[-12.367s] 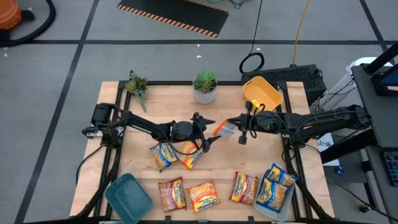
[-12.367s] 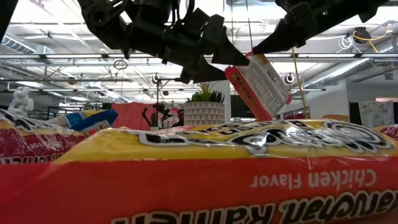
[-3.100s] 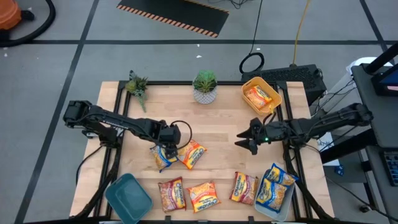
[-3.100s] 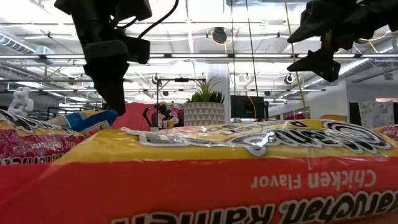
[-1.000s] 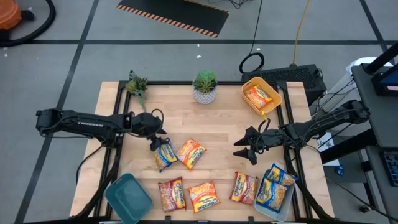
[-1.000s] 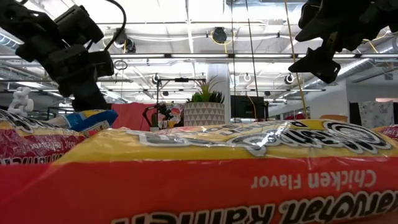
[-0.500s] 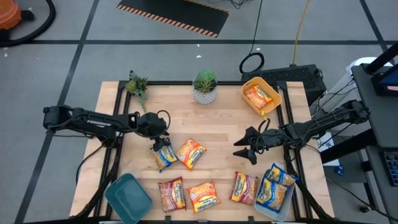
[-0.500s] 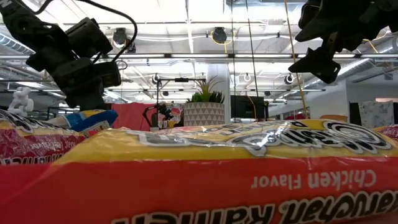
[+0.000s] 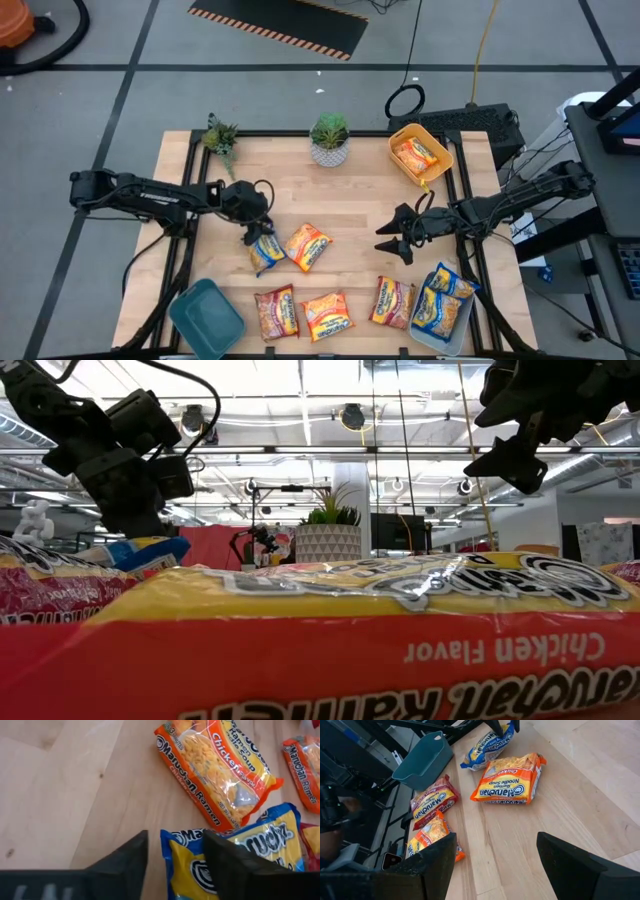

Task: Sort Maruchan noodles
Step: Put the blue noodle pack into the gray bin

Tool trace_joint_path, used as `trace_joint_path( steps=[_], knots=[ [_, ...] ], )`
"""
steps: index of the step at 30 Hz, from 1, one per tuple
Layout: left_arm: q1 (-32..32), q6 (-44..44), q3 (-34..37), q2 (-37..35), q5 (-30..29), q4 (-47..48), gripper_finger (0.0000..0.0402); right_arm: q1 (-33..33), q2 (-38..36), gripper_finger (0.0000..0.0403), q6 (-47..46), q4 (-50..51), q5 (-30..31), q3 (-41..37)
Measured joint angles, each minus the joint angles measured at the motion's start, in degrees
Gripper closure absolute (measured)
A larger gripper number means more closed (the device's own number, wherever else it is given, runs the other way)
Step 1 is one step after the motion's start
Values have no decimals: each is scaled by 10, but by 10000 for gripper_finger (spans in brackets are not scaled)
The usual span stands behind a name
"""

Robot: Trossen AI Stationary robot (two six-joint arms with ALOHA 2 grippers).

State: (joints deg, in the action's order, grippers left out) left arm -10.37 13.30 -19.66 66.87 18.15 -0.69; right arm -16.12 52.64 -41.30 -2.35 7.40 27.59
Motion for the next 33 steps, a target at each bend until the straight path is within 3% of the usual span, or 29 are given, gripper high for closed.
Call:
trace_joint_path(
  steps=[7, 18, 24, 33],
  knots=[
    [0, -39, 0, -3, 17, -5, 316, 0, 0, 135, -13, 0, -2, 0],
    [18, -84, -16, -3, 28, -9, 330, 0, 0, 135, -14, -49, -17, 0],
    [37, -107, -26, -3, 30, -8, 394, 0, 0, 135, -13, -50, -17, 0],
    [37, -106, -28, -23, 31, -9, 399, 0, 0, 135, -11, -57, -16, 0]
  ],
)
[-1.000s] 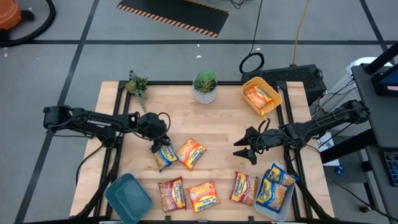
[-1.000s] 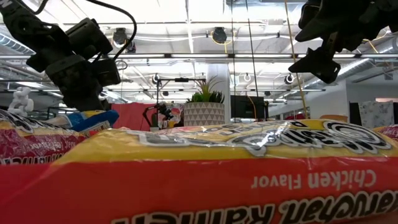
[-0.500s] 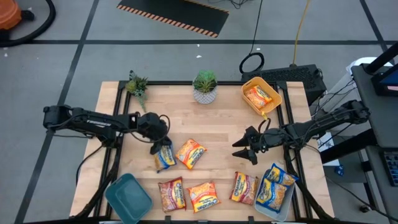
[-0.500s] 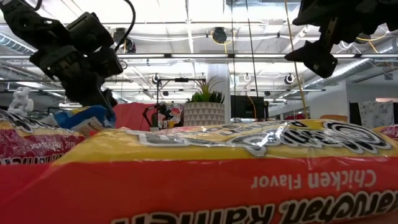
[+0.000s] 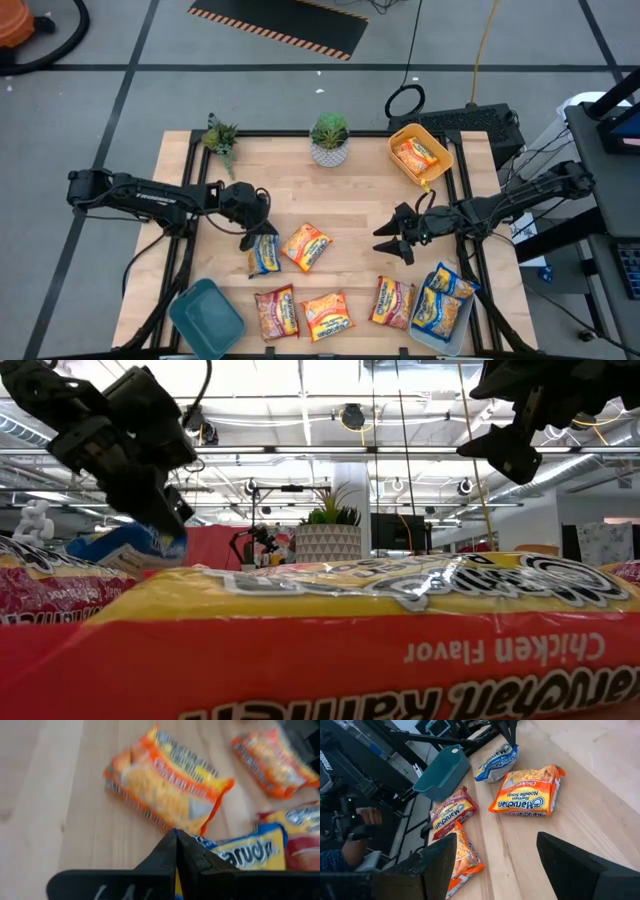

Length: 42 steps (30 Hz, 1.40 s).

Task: Sort Maruchan noodles
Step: Put the blue noodle pack into the gray bin

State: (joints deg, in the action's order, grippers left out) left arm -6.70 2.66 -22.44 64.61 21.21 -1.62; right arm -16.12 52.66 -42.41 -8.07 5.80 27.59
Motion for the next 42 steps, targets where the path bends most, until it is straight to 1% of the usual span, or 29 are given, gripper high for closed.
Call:
trace_joint_path(
  steps=[2, 5, 7, 9, 11, 14, 16, 18, 22, 26, 29, 34, 36, 40, 42],
  knots=[
    [0, 1, -5, -19, 0, 1, 399, 0, 0, 135, -2, -31, 1, 0],
    [2, 4, -10, -58, -2, 0, 400, 0, 0, 135, 29, -126, 7, 0],
    [6, 4, -11, -84, -8, 1, 400, -3, 0, 135, 63, -189, 26, 0],
    [15, 4, -11, -107, -19, -1, 400, -11, 3, 135, 85, -218, 55, 0],
    [25, 3, -11, -127, -39, 2, 400, -20, 9, 135, 81, -213, 98, 0],
    [40, -1, -11, -149, -73, -4, 400, -28, 35, 135, 65, -196, 192, 3],
    [46, 0, -11, -161, -86, -7, 401, -28, 68, 135, 69, -185, 225, 25],
    [50, 2, -11, -167, -92, -16, 401, -28, 109, 135, 75, -166, 229, 60],
    [52, 4, -11, -171, -100, -27, 401, -31, 204, 135, 108, -92, 229, 170],
    [54, 8, -14, -171, -128, -35, 401, -40, 303, 135, 181, -36, 229, 275],
    [62, 12, -16, -171, -167, -53, 401, -46, 367, 135, 235, -35, 231, 331],
    [75, 26, -16, -170, -205, -86, 401, -49, 446, 135, 283, -28, 232, 397],
    [83, 26, -16, -170, -228, -94, 401, -48, 470, 135, 301, -29, 262, 413],
    [98, 26, -16, -170, -260, -112, 401, -57, 504, 133, 372, -60, 361, 424],
    [103, 26, -17, -170, -271, -121, 401, -61, 513, 127, 396, -89, 385, 425]
  ],
)
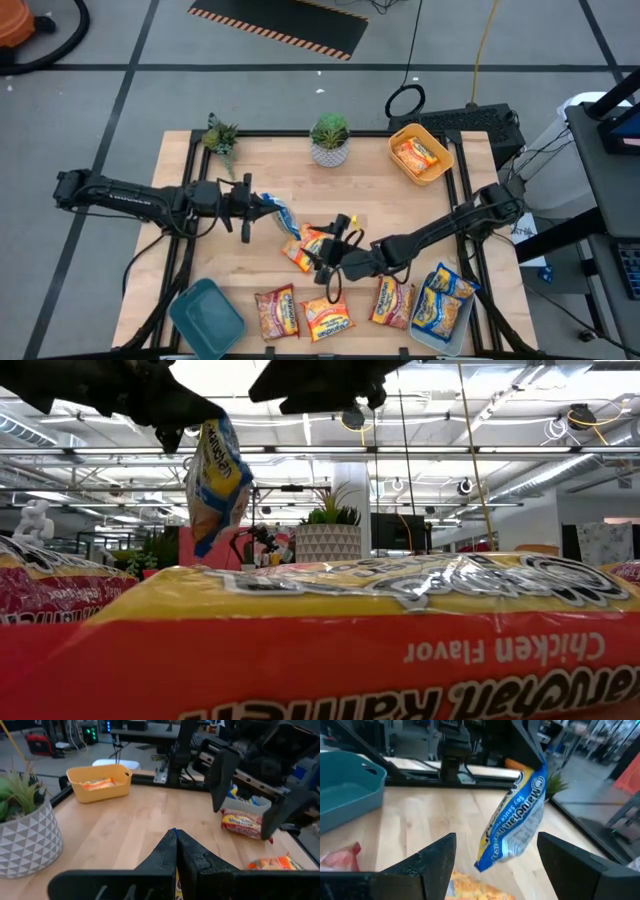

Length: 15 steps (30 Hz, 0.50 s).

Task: Sort Maruchan noodles
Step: Put the blue noodle pack into the gray bin

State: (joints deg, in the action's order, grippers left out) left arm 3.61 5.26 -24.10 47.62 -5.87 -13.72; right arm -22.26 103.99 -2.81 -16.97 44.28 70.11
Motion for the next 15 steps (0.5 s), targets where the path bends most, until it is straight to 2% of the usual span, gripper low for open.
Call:
trace_joint_path(
  steps=[4, 11, 15],
  knots=[
    [10, -3, 0, 0, -17, -11, 401, -1, 8, 107, 6, -45, 6, 0],
    [36, 10, 0, 0, -73, -22, 401, 6, 9, 68, -26, -43, 4, 0],
    [61, 11, -12, 15, -104, -28, 401, 12, 9, 63, -26, -50, 4, 0]
  ],
)
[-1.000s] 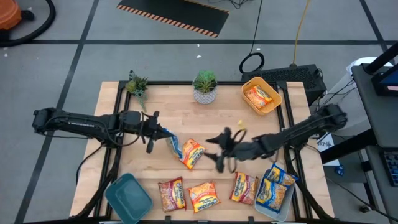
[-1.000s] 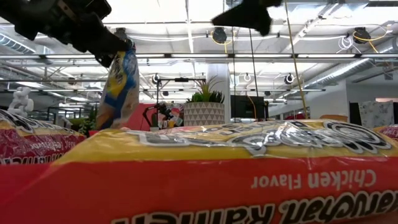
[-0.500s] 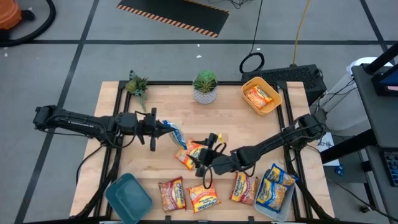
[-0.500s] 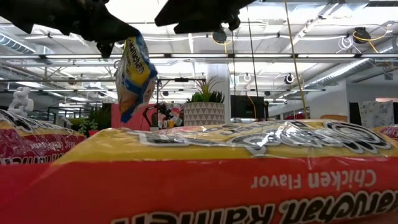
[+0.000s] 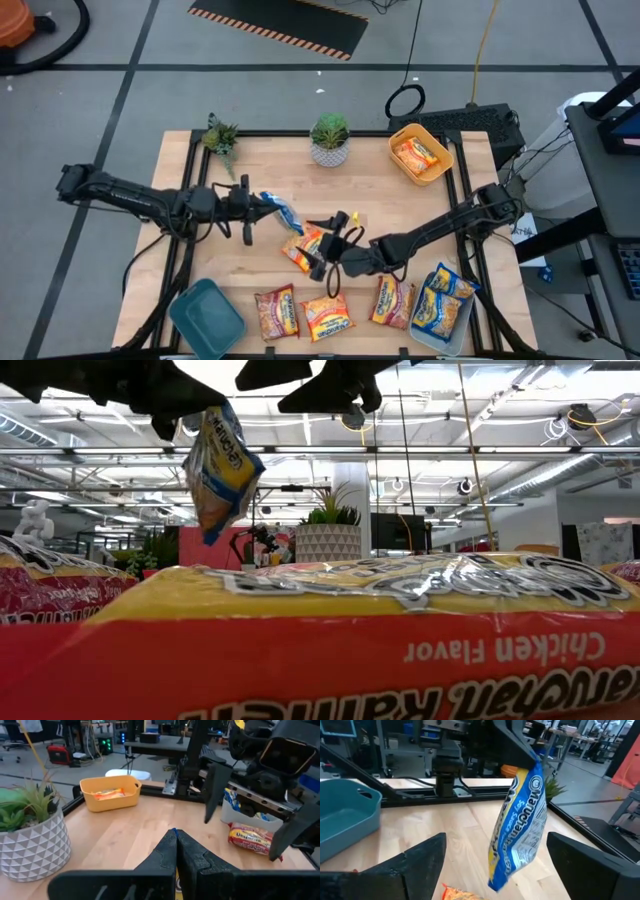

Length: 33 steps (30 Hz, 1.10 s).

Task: Sort Maruchan noodles
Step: Put the blue noodle pack into the gray bin

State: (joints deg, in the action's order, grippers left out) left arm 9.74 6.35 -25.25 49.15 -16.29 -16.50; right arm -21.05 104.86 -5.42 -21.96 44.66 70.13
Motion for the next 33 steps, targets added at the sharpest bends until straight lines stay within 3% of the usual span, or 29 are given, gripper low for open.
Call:
trace_joint_path(
  steps=[8, 16, 25, 33],
  knots=[
    [44, -2, -115, 118, -44, 77, 401, 12, 0, 64, -1, 7, -17, 0],
    [53, -2, -202, 231, -48, 82, 401, 13, 0, 64, -6, 21, -28, 0],
    [72, -22, -244, 261, -68, 86, 401, 39, 0, 80, -80, 151, -29, 0],
    [73, -28, -244, 262, -69, 101, 401, 42, -3, 112, -74, 162, -28, 0]
  ],
)
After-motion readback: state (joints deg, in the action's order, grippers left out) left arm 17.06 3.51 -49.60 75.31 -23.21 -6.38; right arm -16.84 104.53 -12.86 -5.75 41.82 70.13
